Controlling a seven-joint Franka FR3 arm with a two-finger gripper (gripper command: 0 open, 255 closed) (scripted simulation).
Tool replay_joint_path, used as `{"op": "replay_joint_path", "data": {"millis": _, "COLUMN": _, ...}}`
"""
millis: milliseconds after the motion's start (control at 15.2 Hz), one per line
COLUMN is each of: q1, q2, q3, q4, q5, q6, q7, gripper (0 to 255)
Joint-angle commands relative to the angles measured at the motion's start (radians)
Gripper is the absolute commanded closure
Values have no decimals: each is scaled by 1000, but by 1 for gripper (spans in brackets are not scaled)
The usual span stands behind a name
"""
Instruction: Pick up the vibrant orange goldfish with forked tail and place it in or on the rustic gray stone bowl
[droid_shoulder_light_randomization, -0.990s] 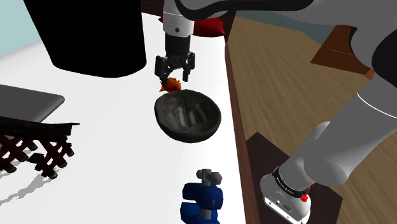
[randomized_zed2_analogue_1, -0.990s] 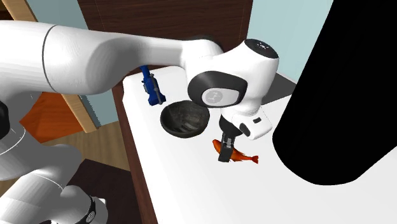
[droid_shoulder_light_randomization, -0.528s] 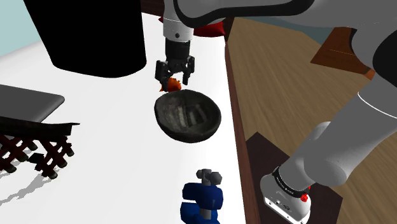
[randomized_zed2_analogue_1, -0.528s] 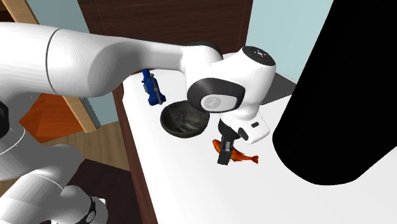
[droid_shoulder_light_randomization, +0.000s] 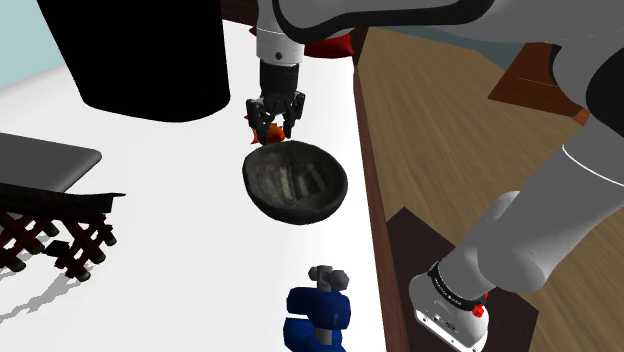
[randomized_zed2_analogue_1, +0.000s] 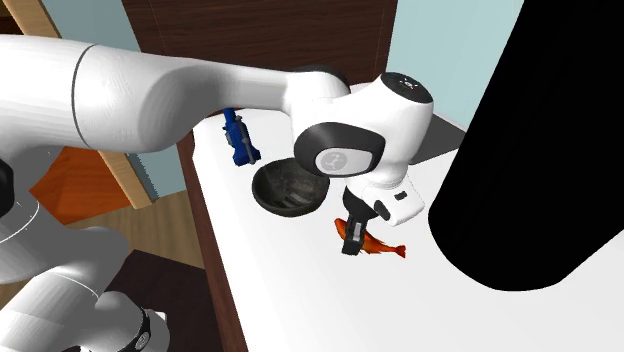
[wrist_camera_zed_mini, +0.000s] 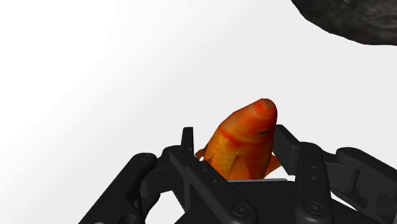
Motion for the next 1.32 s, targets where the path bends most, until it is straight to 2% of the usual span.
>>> {"op": "replay_joint_path", "data": {"millis": 0, "q1": 0, "q2": 0, "q3": 0, "q4": 0, "q5": 0, "q6": 0, "q7": 0, "gripper": 255}}
{"op": "replay_joint_path", "data": {"millis": 198, "q1": 0, "q2": 0, "q3": 0, "q4": 0, "q5": 0, "q6": 0, "q7": 0, "gripper": 255}}
{"op": "replay_joint_path", "data": {"millis": 1254, "q1": 0, "q2": 16, "q3": 0, "q4": 234, "q5": -6, "q6": -218, "q7": 21, "gripper": 255}}
